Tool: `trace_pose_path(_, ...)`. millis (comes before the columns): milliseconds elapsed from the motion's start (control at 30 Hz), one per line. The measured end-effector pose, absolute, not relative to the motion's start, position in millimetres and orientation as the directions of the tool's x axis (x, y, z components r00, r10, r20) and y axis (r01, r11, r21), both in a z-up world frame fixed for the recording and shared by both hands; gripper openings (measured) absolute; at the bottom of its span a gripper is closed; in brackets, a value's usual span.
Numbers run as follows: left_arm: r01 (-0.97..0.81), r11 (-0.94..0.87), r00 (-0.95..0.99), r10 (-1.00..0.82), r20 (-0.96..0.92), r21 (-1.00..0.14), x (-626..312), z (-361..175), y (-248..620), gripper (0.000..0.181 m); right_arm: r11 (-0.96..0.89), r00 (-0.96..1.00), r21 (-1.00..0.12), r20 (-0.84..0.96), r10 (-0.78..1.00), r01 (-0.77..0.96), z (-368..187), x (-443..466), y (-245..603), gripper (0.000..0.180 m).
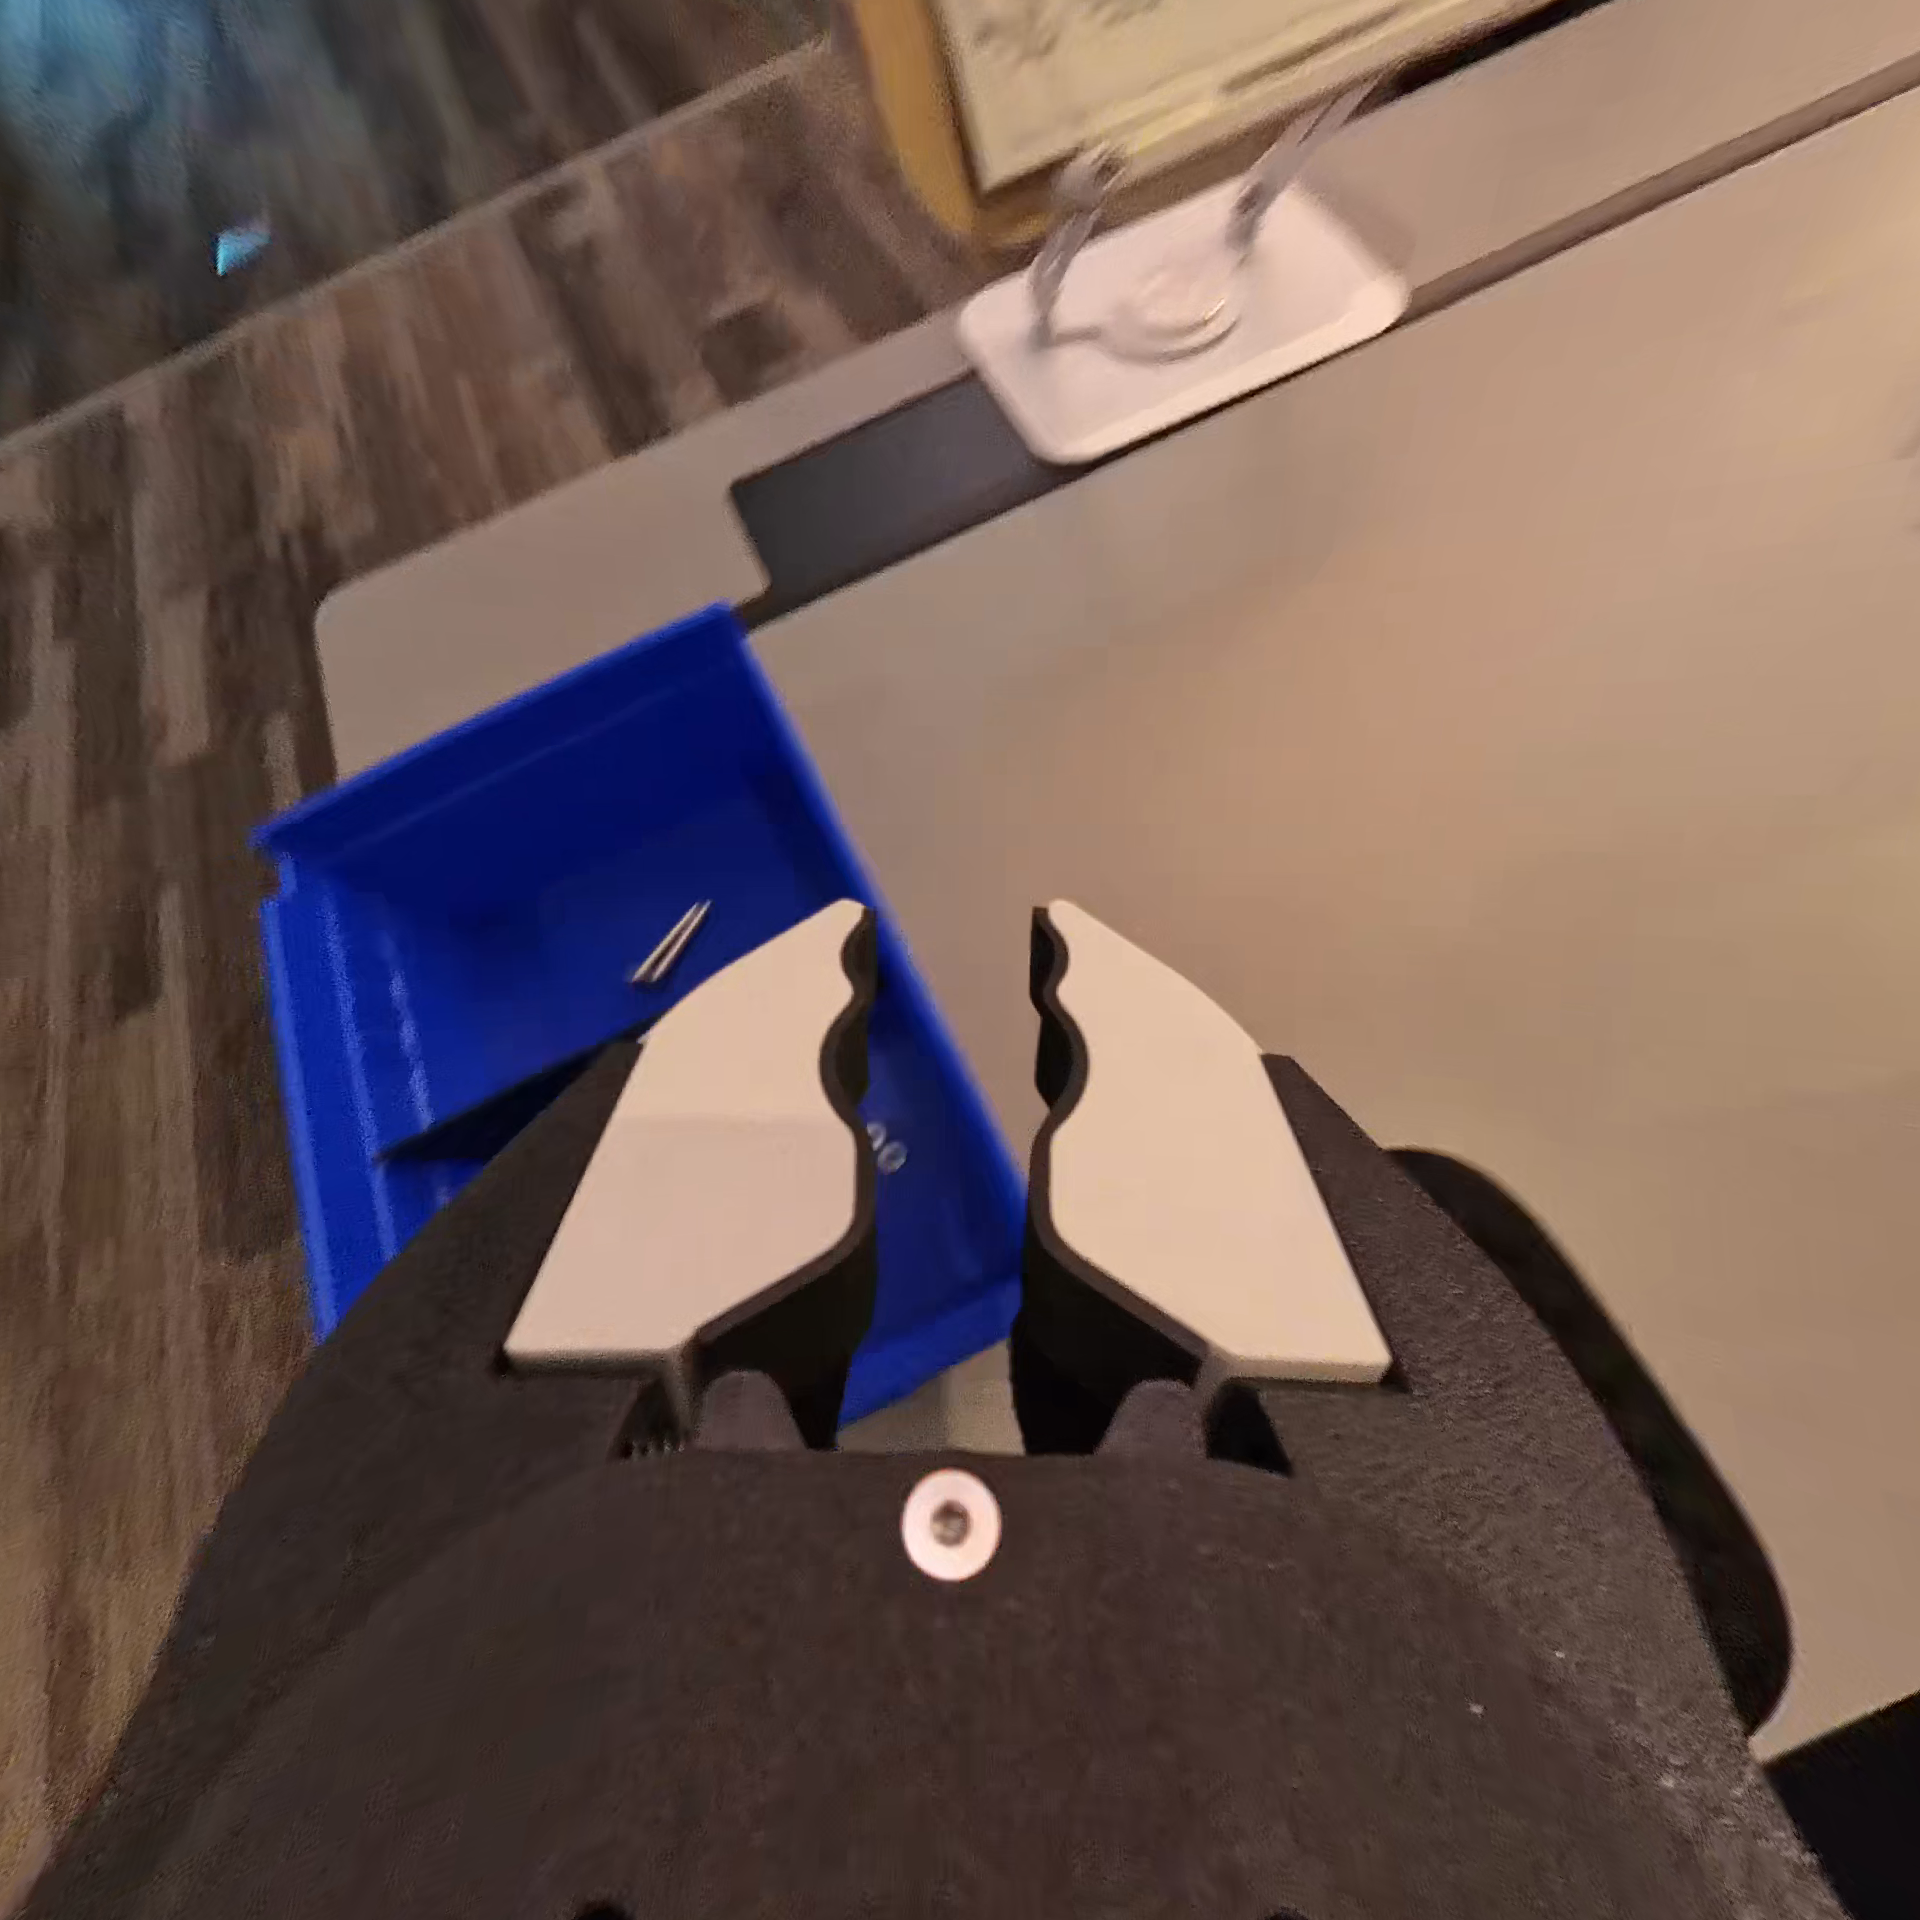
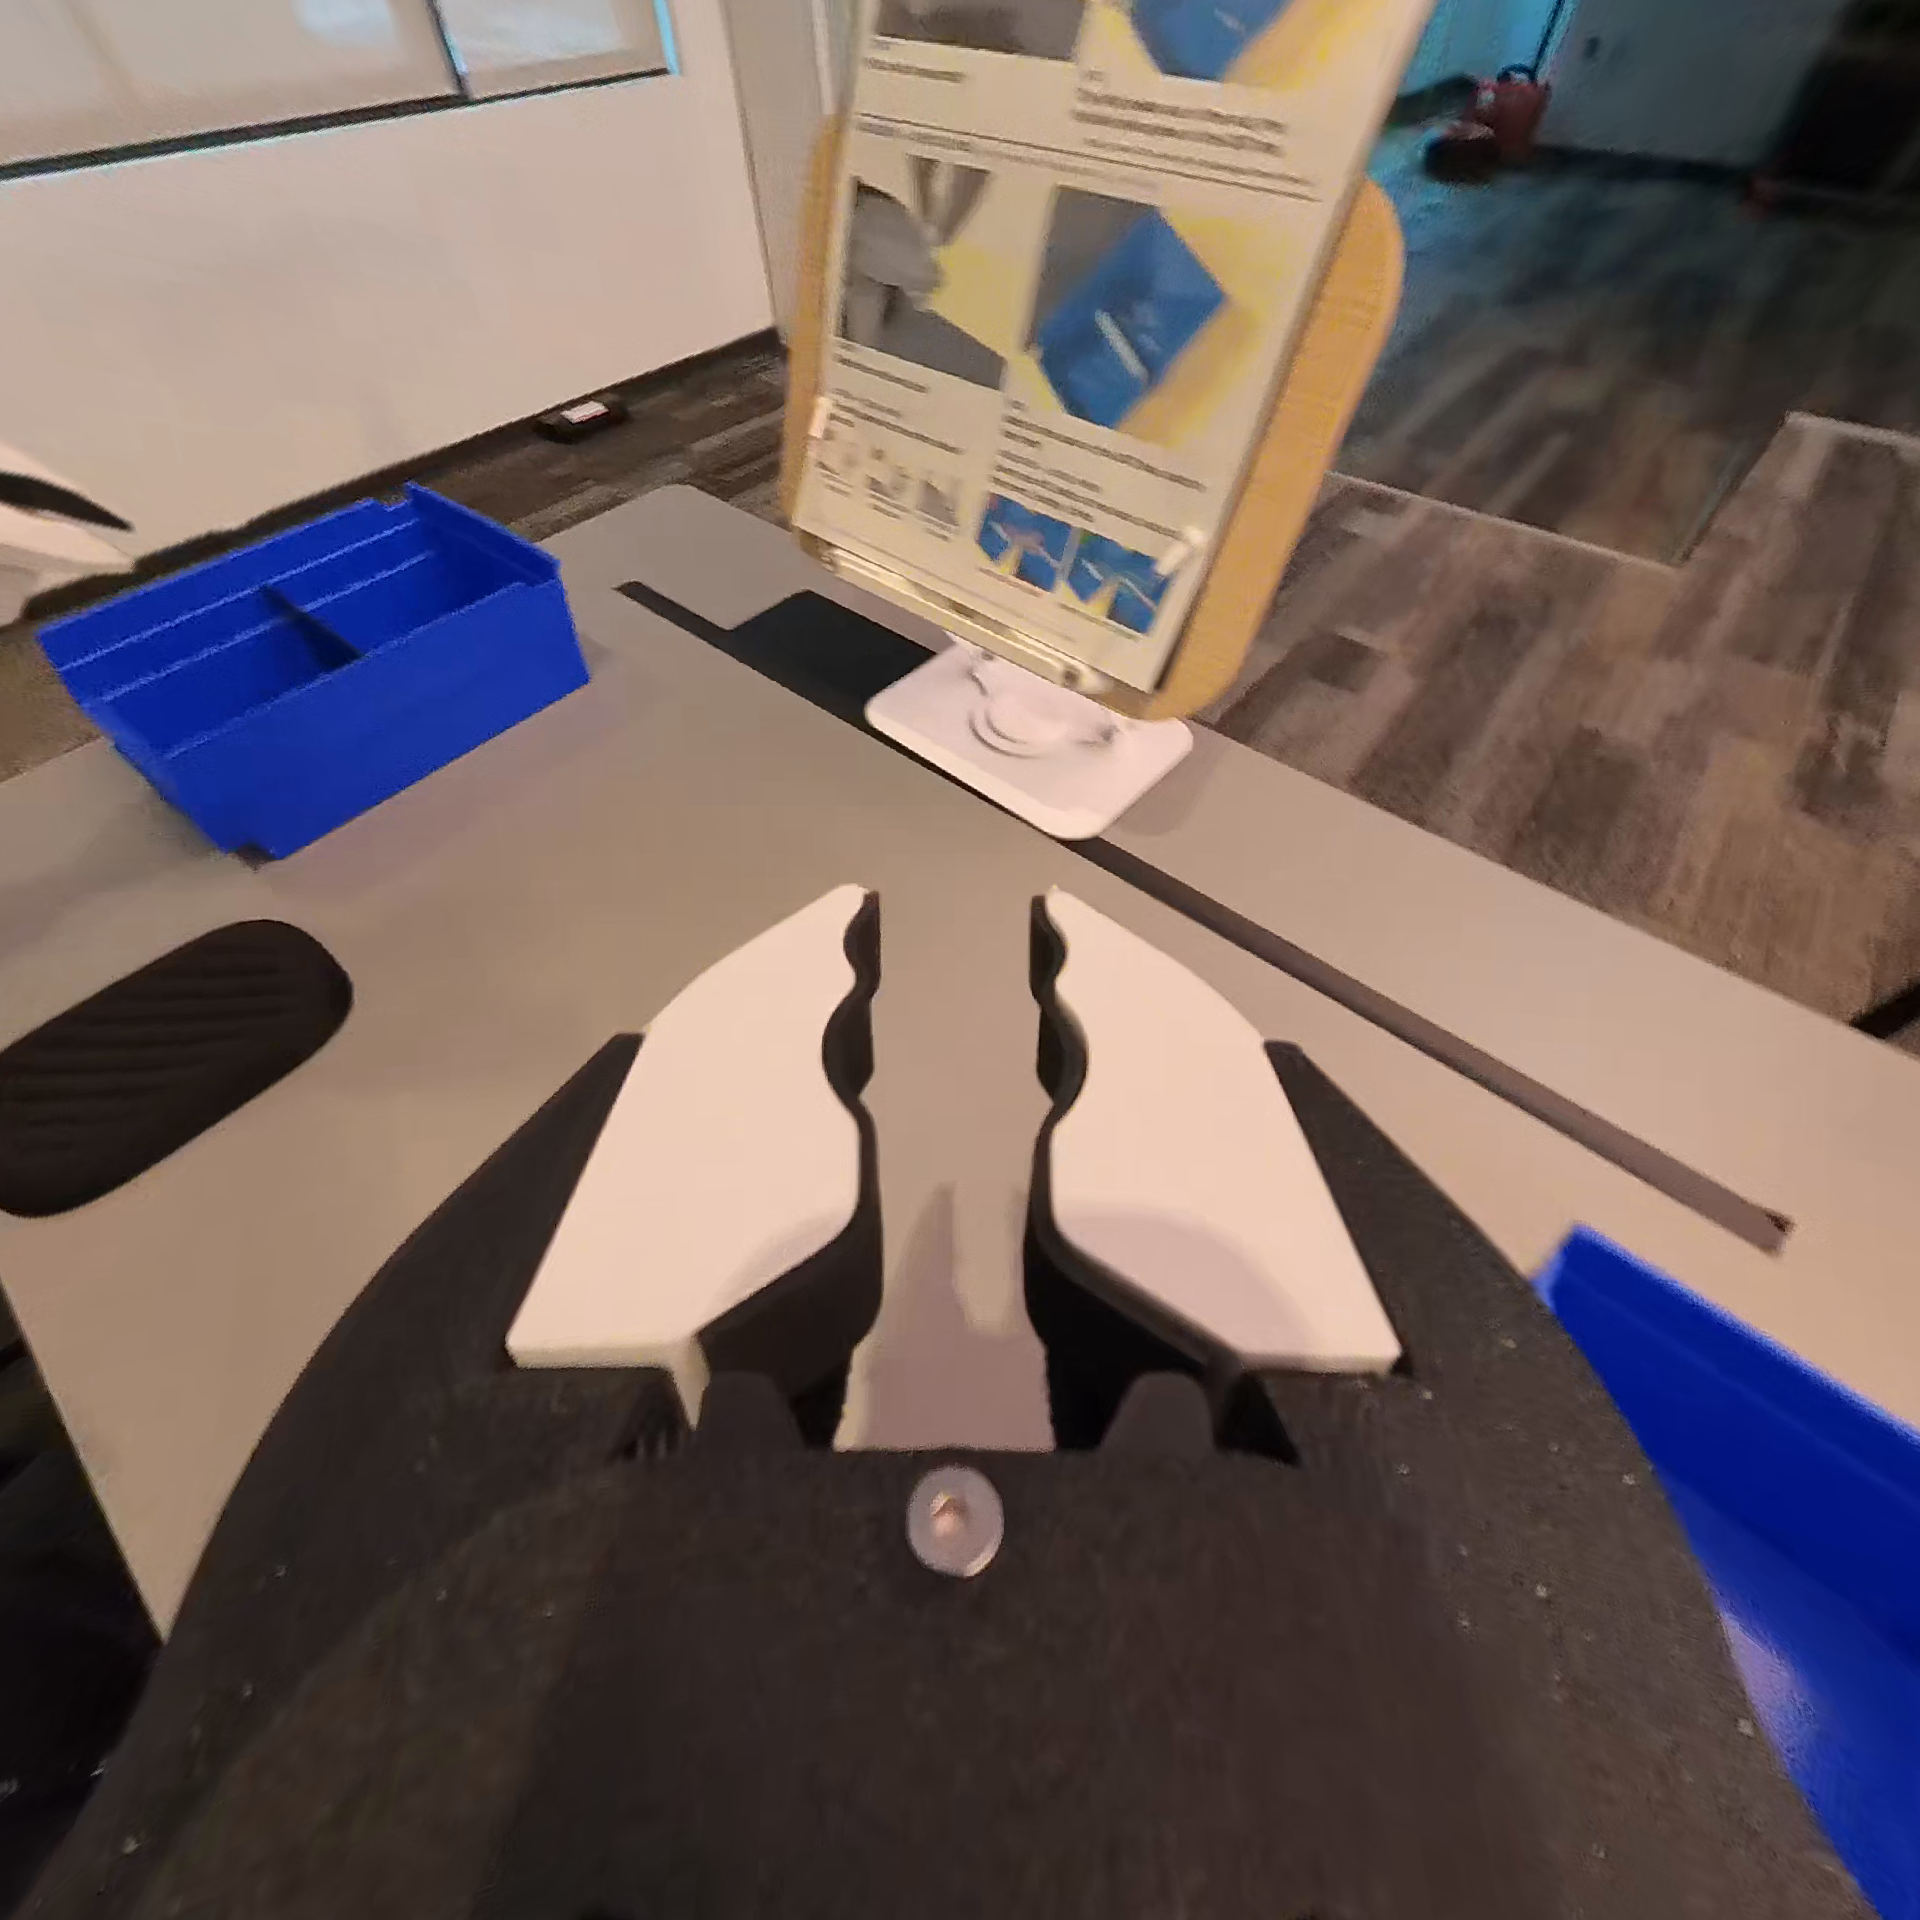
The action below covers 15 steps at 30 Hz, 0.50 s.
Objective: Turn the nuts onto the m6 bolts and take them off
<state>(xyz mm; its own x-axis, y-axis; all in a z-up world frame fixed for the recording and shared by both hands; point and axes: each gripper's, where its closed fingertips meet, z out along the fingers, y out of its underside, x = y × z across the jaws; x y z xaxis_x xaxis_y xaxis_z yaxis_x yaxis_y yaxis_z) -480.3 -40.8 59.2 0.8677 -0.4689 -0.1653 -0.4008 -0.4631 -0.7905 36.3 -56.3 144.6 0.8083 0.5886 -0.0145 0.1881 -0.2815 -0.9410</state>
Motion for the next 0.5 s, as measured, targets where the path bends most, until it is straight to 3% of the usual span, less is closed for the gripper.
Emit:
trace_pose_path(300, -0.440, -0.693, 0.892, -0.414, -0.184, -0.572, -573.7, -35.7, -35.4, 0.025, -0.234, 0.744, -0.949, -0.001, 0.668, 0.209, 132.2, -51.4, -43.0, 0.025)
trace_pose_path(500, -0.460, -0.689, 0.876, -0.456, -0.158, -0.560, -582.0, -77.0, -31.2, 0.025, -0.241, 0.768, -0.933, 0.056, 0.638, 0.268, 111.0, -55.7, -23.4, 0.024)
